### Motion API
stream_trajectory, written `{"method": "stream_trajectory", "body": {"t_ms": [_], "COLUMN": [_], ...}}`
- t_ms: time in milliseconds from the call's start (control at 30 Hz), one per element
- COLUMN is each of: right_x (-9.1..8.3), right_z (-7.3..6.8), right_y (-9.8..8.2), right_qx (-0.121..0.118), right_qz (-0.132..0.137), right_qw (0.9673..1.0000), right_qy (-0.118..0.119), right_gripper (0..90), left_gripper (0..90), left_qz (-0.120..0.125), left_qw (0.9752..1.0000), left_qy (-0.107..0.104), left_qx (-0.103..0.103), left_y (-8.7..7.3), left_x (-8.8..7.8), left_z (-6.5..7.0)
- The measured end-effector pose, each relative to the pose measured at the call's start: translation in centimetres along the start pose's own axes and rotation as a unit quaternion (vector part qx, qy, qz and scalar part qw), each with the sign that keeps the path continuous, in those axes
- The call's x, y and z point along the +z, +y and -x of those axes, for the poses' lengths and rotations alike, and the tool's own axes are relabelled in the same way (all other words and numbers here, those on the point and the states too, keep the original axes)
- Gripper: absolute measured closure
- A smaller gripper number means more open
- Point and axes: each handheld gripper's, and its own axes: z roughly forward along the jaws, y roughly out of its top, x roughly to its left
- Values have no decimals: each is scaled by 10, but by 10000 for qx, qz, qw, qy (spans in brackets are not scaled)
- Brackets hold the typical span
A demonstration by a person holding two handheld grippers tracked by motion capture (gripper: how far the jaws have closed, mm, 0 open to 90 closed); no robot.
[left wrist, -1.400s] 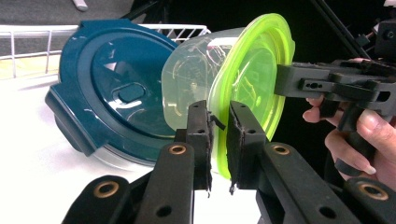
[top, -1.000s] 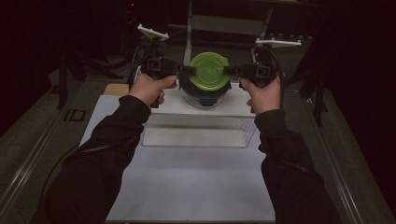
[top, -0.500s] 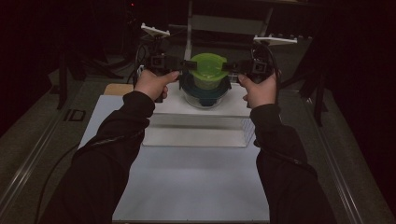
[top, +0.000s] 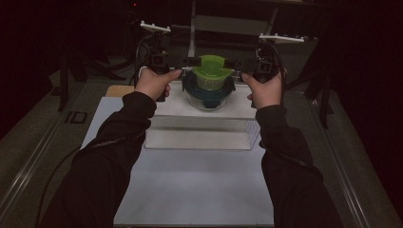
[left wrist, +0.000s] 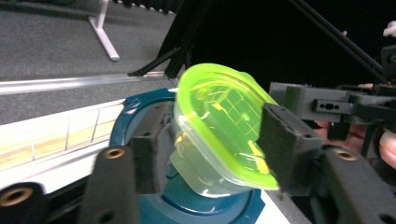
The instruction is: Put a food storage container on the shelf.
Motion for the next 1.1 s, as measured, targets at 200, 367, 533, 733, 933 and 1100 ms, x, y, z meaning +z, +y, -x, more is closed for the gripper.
{"method": "stream_trajectory", "body": {"t_ms": [200,367,533,733,933,1100], "right_x": [-10,-20,-26,-30,-37,-41], "right_z": [-5,-8,-10,-16,-19,-18], "right_y": [-2,-9,-19,-35,-61,-80], "right_qx": [-200,-494,-630,-831,-1128,-1257], "right_qz": [64,60,130,120,119,97], "right_qw": [9997,9981,9966,9942,9905,9886], "right_qy": [121,354,521,669,778,817], "right_gripper": [351,217,194,187,185,185], "left_gripper": [295,135,5,5,5,5], "left_qz": [169,374,383,538,535,610], "left_qw": [9990,9972,9956,9914,9868,9847], "left_qy": [-359,-473,-549,-583,-567,-638], "left_qx": [187,445,656,1040,1420,1502], "left_y": [-5,-16,-30,-52,-81,-98], "left_x": [-14,-26,-29,-34,-39,-42], "left_z": [10,19,23,27,33,34]}}
